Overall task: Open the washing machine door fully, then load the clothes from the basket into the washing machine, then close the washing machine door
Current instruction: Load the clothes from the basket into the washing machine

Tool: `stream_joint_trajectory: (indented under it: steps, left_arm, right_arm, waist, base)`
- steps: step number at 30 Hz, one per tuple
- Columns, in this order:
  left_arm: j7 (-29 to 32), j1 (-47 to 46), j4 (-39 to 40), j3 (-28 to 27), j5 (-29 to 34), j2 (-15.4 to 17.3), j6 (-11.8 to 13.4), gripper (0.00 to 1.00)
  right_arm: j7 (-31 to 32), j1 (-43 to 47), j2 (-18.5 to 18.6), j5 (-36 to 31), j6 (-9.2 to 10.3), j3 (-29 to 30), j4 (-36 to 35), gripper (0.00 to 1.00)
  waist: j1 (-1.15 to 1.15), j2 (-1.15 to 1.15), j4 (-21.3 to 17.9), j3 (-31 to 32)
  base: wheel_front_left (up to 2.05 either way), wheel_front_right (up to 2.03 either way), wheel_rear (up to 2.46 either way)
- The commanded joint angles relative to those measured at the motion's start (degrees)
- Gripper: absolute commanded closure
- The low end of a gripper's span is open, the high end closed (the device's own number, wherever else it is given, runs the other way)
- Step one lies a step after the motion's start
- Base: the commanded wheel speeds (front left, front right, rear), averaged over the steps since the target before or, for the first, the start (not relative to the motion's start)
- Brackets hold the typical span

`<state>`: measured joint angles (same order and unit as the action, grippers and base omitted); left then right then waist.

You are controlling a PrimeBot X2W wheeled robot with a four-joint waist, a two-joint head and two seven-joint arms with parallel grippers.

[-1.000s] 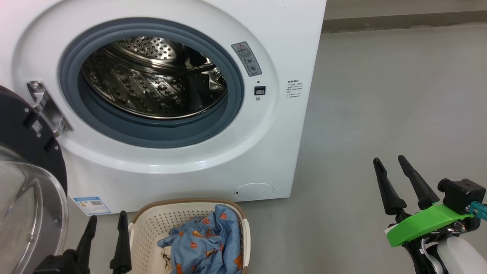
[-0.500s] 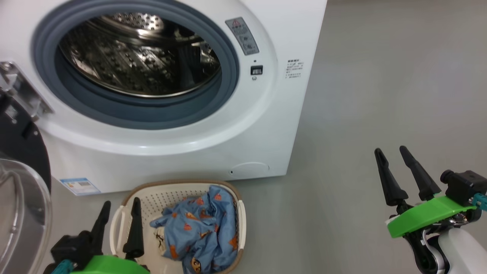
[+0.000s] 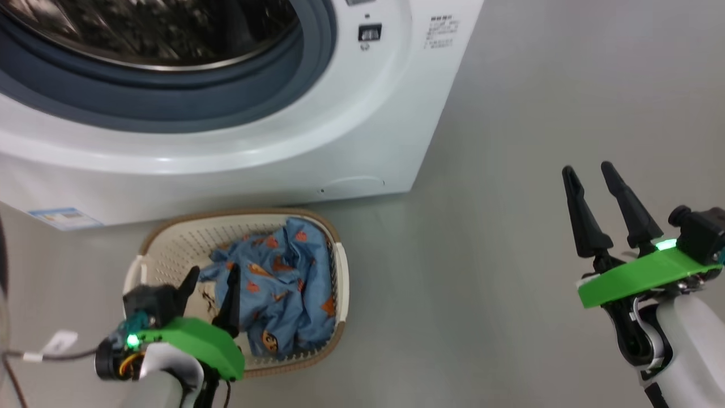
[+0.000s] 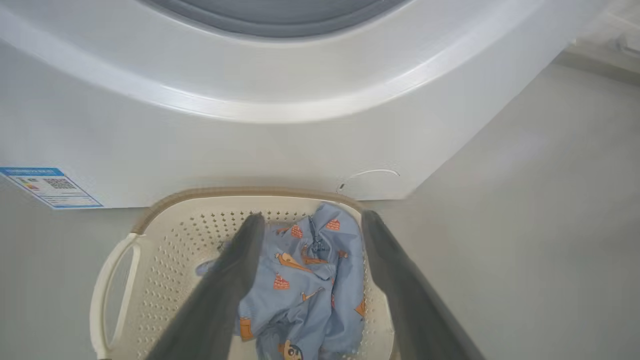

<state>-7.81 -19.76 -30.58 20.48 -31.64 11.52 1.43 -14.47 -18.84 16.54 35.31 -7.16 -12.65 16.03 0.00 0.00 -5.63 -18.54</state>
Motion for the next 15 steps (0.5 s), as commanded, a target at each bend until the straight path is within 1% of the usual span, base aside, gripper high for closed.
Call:
stream_joint_trajectory:
  steps: [1, 6, 7, 9, 15]
  left_arm:
    - [0.7, -3.4, -1.8, -1.2, 0.5, 1.0, -0.8, 0.0]
    - [2.4, -10.3, -10.7, 0.5, 1.5, 0.9, -2.8, 0.0]
    - [2.4, -10.3, -10.7, 0.5, 1.5, 0.9, -2.8, 0.0]
    - [2.9, -13.0, -14.1, 0.8, 1.6, 0.8, -3.5, 0.0]
    - [4.9, -20.0, -24.2, 0.7, 0.4, 0.9, -5.8, 0.0]
  right_arm:
    - [-0.5, -1.3, 0.5, -0.2, -0.33, -0.6, -1.7, 0.0]
    - [-0.5, -3.7, -0.1, -0.2, -0.33, -0.6, -2.5, 0.0]
    - [-0.5, -3.7, -0.1, -0.2, -0.33, -0.6, -2.5, 0.0]
    - [-0.5, -4.6, -0.5, -0.2, -0.33, -0.8, -2.9, 0.0]
    - [-0.5, -7.4, -1.6, -0.2, -0.33, -1.1, -4.0, 0.0]
  waist:
    - [0.0, 0.0, -1.9, -6.6]
    - [0.0, 0.0, -2.9, -12.5]
    - [0.0, 0.0, -2.9, -12.5]
    - [0.0, 0.0, -3.4, -14.7]
    - [0.0, 0.0, -5.5, -20.6]
  base:
    - [0.0, 0.0, 0.0]
    - [0.0, 0.0, 0.0]
    - [0.0, 0.0, 0.0]
    - [0.0, 0.0, 0.0]
    - [0.0, 0.0, 0.0]
